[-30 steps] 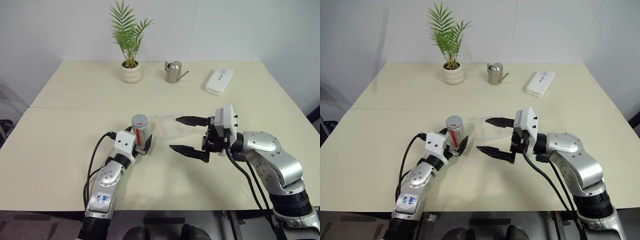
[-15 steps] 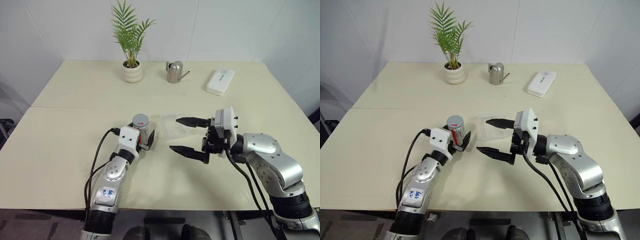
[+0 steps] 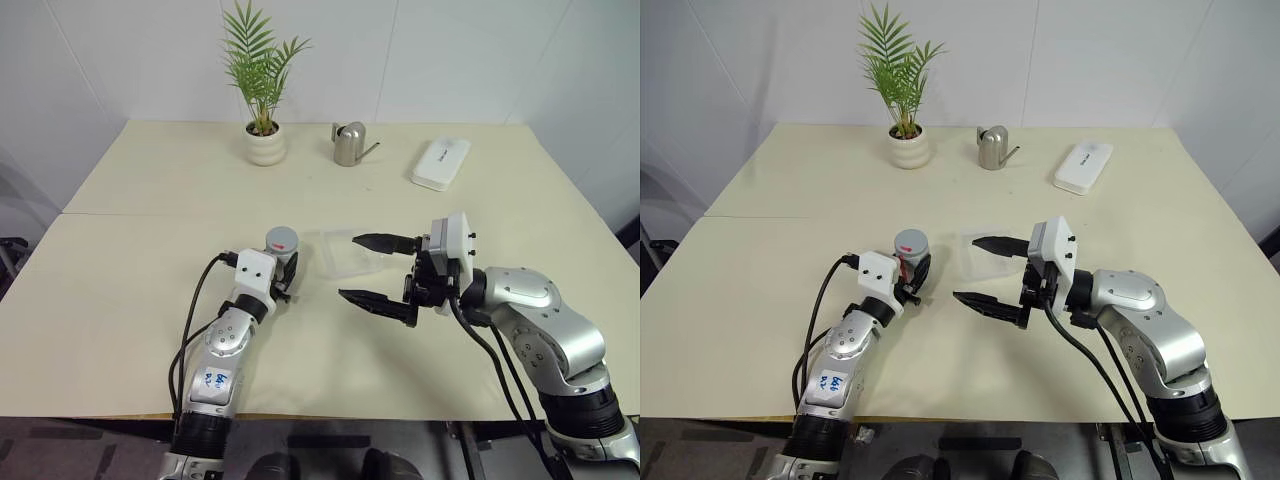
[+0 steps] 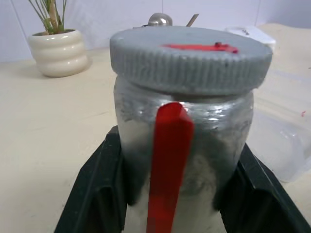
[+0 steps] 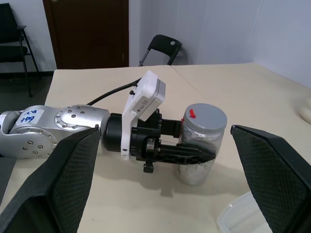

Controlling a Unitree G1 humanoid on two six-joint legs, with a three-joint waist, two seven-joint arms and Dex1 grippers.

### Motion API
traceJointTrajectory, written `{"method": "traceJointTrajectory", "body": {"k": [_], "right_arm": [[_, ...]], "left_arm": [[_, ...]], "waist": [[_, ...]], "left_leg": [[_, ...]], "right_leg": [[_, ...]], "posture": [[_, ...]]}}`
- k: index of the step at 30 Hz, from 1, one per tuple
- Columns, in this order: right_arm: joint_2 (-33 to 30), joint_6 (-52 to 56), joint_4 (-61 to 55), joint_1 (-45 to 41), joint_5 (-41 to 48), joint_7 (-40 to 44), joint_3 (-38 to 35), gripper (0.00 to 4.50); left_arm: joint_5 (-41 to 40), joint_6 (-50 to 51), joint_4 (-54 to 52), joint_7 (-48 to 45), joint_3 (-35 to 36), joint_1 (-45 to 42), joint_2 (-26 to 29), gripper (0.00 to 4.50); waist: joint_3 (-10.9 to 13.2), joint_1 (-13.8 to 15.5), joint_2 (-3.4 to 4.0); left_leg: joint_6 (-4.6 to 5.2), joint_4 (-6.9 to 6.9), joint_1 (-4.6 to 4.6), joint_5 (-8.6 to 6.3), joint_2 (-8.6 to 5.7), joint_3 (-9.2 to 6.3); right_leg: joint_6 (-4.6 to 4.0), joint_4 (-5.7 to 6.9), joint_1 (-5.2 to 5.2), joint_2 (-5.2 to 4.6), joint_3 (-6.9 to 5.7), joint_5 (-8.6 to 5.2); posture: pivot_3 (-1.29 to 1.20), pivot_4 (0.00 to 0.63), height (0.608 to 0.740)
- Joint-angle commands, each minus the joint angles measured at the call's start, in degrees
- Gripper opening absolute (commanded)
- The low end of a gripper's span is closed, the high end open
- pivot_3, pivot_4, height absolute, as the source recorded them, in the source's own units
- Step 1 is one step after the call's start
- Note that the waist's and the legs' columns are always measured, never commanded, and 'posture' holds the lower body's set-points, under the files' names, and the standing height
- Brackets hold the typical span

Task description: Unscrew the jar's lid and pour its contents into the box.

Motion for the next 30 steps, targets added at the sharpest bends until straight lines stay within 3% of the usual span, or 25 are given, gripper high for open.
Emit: {"method": "traceJointTrajectory", "body": {"k": [1,3,8,12,16,23,30], "right_arm": [[0.6,-0.03,-2.63,0.45,1.16,-0.85,-0.97,4.5],[0.89,0.08,-2.77,0.78,1.3,-1.49,-1.23,4.5],[1.78,2.14,-2.55,-1.45,2.95,-3.81,-1.96,4.5],[3.68,5.36,-2.38,-6.96,5.21,-5.2,-0.55,4.5],[5.95,8.91,-0.69,-12.41,3.56,-6.88,3.45,4.5],[11.49,13.58,3.88,-18.41,-0.14,-10.93,9.28,4.5],[14.83,13.68,7.78,-20.04,-3.21,-12.47,9.93,4.5]], "left_arm": [[-2.08,-0.67,-2.45,-0.12,1.4,0.16,-0.42,1.91],[-5.49,-0.15,-3.31,-2.13,2.99,0.01,-0.22,1.91],[-13.66,1.08,-4.36,-14.21,6.64,-1.73,8.19,1.91],[-23.32,7.66,-4.36,-31.22,8.53,-4.11,20.18,1.91],[-27.28,11.64,-3.49,-40.43,7.79,-6.61,26.32,1.91],[-28.82,13.87,-4.01,-47.02,4.83,-9.9,26.27,1.91],[-29.19,14.72,-6.6,-48.71,3.82,-8.45,25.57,1.91]], "waist": [[0.0,-0.02,0.0],[0.0,-0.04,0.0],[0.0,-0.26,0.01],[0.02,-0.51,0.03],[0.02,-0.59,0.03],[0.02,-0.81,0.03],[0.02,-1.79,0.03]], "left_leg": [[0.0,0.0,0.0,0.0,0.0,0.0],[0.0,0.0,0.0,0.0,0.0,0.0],[-0.01,0.0,0.0,0.01,0.01,0.0],[-0.05,0.0,0.01,0.03,0.05,0.01],[-0.07,-0.01,0.02,0.02,0.06,0.01],[-0.04,-0.04,0.0,0.01,0.01,0.08],[-0.05,-0.09,0.0,0.01,0.04,0.17]], "right_leg": [[0.0,0.0,0.0,0.0,0.0,0.0],[0.0,0.0,0.0,0.0,0.0,0.0],[0.0,0.02,-0.02,0.01,0.0,0.0],[-0.05,0.07,-0.08,0.04,0.01,0.02],[-0.07,0.08,-0.08,0.07,0.01,0.02],[-0.07,0.1,-0.11,0.09,-0.08,0.02],[-0.07,0.08,-0.16,0.14,-0.07,0.02]], "posture": [[0.0,0.15,0.74],[0.0,0.15,0.74],[0.0,0.15,0.74],[0.0,0.15,0.74],[0.0,0.15,0.74],[0.0,0.15,0.74],[0.0,0.15,0.74]]}}
